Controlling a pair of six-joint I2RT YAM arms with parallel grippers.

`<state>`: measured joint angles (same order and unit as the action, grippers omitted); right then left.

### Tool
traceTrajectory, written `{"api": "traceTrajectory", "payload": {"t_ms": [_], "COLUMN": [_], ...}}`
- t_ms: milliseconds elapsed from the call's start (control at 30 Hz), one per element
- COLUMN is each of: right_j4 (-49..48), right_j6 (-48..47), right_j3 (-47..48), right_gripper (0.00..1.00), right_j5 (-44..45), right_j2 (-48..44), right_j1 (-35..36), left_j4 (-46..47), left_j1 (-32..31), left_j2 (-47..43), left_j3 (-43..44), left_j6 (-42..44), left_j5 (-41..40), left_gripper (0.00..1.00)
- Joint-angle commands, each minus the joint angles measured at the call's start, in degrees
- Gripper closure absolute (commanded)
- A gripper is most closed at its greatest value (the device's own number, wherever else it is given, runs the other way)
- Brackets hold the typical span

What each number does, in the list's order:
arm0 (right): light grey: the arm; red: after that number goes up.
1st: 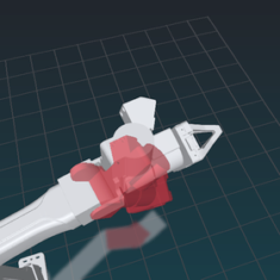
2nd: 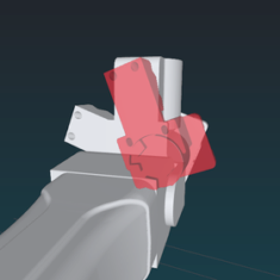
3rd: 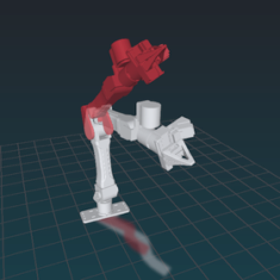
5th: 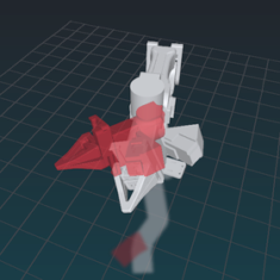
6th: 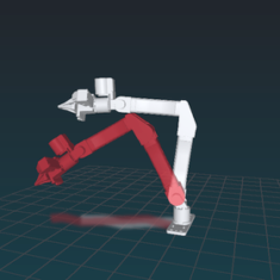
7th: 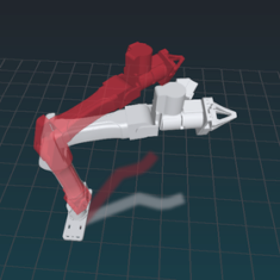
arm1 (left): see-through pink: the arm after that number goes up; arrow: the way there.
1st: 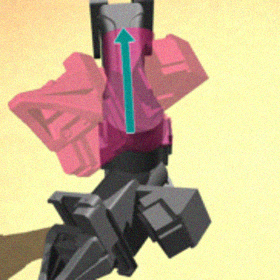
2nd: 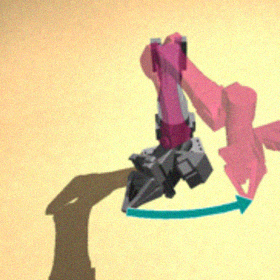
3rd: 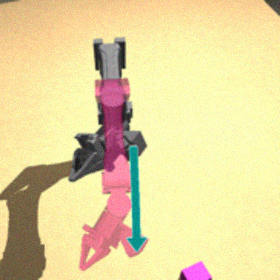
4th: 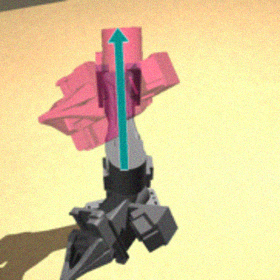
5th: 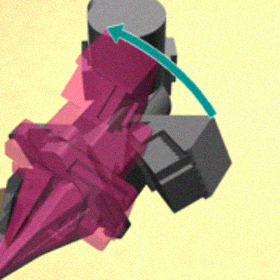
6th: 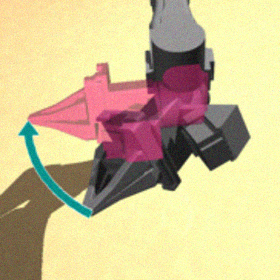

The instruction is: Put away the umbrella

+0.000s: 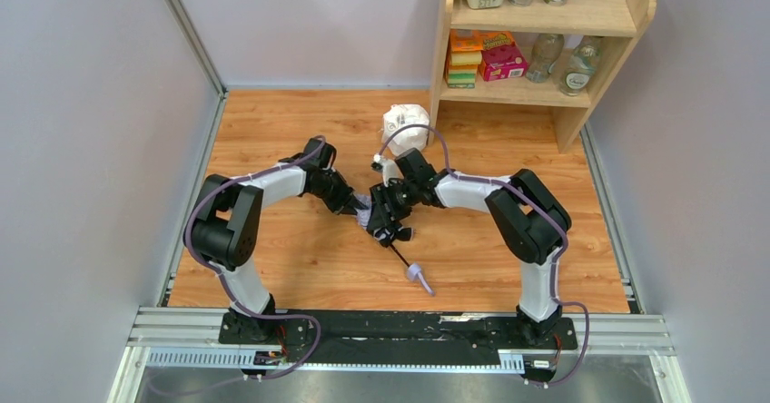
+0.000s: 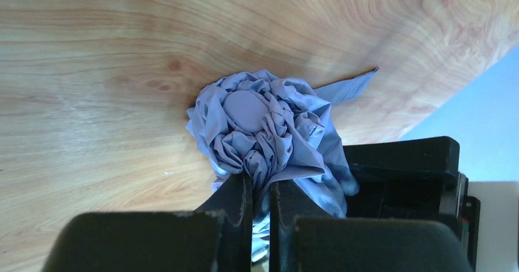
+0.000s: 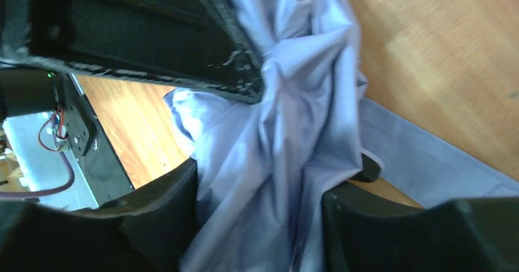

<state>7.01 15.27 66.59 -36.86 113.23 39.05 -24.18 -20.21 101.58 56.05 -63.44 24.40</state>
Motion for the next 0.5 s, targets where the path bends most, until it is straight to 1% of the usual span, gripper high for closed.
{"api": "traceTrajectory", "payload": {"t_ms": [0, 67, 100, 133, 167, 267, 333, 400, 467], "right_j4": [16.7, 16.5, 15.1, 14.3, 13.6, 11.9, 8.9, 8.2, 8.2], "right_j6": [-7.4, -8.3, -10.2, -10.7, -10.9, -11.0, -11.7, -11.1, -9.8], "right_j3": [-1.3, -0.8, -0.5, -0.3, 0.2, 1.9, 2.0, 4.2, 5.9], "right_gripper": [0.31, 0.11, 0.01, 0.0, 0.0, 0.0, 0.0, 0.0, 0.0], "right_j5": [20.9, 27.1, 34.7, 36.8, 41.6, 49.9, 56.4, 60.9, 63.0], "right_j2": [-3.9, -8.9, -12.7, -13.4, -13.3, -10.7, -8.8, -5.8, -3.1], "right_j1": [3.3, 6.3, 10.3, 11.7, 13.0, 16.4, 19.0, 20.8, 21.6], "left_j4": [-12.6, -13.0, -13.0, -13.1, -13.1, -13.5, -14.0, -14.5, -14.5], "left_j1": [-2.6, -2.6, -2.6, -2.6, -2.6, -2.6, -2.6, -2.6, -2.6], "left_j2": [10.0, 10.0, 9.4, 9.3, 9.1, 8.7, 8.4, 8.2, 8.2], "left_j3": [-7.0, -7.1, -7.4, -7.4, -7.5, -7.5, -7.6, -7.5, -7.5], "left_j6": [8.0, 7.9, 7.7, 7.6, 7.5, 7.2, 7.2, 6.9, 6.6], "left_j5": [-12.5, -12.8, -12.6, -12.6, -12.9, -12.7, -12.9, -13.2, -13.0], "left_gripper": [1.0, 1.0, 1.0, 1.0, 1.0, 1.0, 1.0, 1.0, 1.0]}}
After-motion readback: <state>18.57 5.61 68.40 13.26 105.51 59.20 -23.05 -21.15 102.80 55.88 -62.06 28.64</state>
